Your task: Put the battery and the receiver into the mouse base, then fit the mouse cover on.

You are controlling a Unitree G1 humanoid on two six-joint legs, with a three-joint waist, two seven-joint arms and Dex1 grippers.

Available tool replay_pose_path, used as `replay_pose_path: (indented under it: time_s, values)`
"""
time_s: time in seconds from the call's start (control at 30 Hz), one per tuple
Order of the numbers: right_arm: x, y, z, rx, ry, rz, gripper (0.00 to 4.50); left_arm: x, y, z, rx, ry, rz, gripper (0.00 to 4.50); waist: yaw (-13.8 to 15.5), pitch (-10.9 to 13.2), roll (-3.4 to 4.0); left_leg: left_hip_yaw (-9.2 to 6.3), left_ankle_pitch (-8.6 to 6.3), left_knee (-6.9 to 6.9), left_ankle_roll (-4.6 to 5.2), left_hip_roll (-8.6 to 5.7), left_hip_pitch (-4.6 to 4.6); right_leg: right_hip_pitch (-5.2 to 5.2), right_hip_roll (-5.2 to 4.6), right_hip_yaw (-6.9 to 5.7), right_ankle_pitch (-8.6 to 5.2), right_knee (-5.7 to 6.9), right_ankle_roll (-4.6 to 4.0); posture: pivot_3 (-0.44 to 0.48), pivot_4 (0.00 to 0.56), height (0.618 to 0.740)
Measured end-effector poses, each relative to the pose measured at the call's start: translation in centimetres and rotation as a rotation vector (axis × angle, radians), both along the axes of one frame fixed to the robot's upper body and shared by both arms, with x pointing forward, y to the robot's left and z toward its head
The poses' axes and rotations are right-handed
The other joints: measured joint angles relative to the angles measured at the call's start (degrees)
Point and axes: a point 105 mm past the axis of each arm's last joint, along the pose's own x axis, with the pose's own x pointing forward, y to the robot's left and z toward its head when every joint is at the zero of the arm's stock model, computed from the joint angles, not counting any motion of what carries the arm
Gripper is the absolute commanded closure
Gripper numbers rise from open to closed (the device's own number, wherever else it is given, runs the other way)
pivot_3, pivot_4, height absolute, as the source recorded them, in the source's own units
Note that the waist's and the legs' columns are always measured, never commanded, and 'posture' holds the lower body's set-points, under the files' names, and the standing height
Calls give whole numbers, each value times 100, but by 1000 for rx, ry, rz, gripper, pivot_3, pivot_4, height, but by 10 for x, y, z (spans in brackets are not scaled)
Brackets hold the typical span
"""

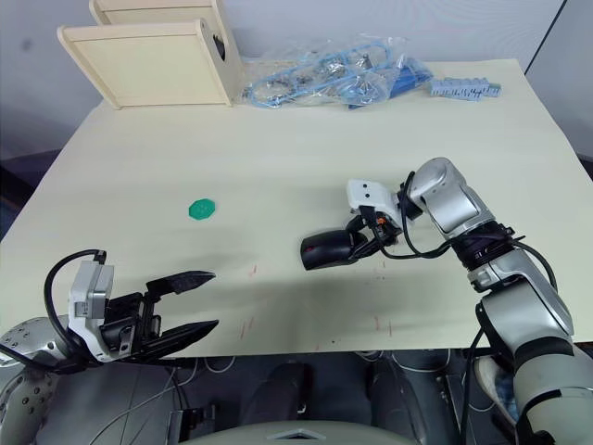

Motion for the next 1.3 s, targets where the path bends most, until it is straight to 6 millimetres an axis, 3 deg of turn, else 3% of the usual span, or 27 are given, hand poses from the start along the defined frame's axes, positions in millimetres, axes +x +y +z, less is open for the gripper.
replay_pose_path:
  time_s: [1.3]
  values:
    - [1, 5, -2, -19, 16, 14, 2201, -3, -3, -1, 0, 0, 8, 0, -45, 0, 0, 0, 0, 0, 0, 1, 6, 1, 1, 1, 2, 3, -4, 0, 150, 740]
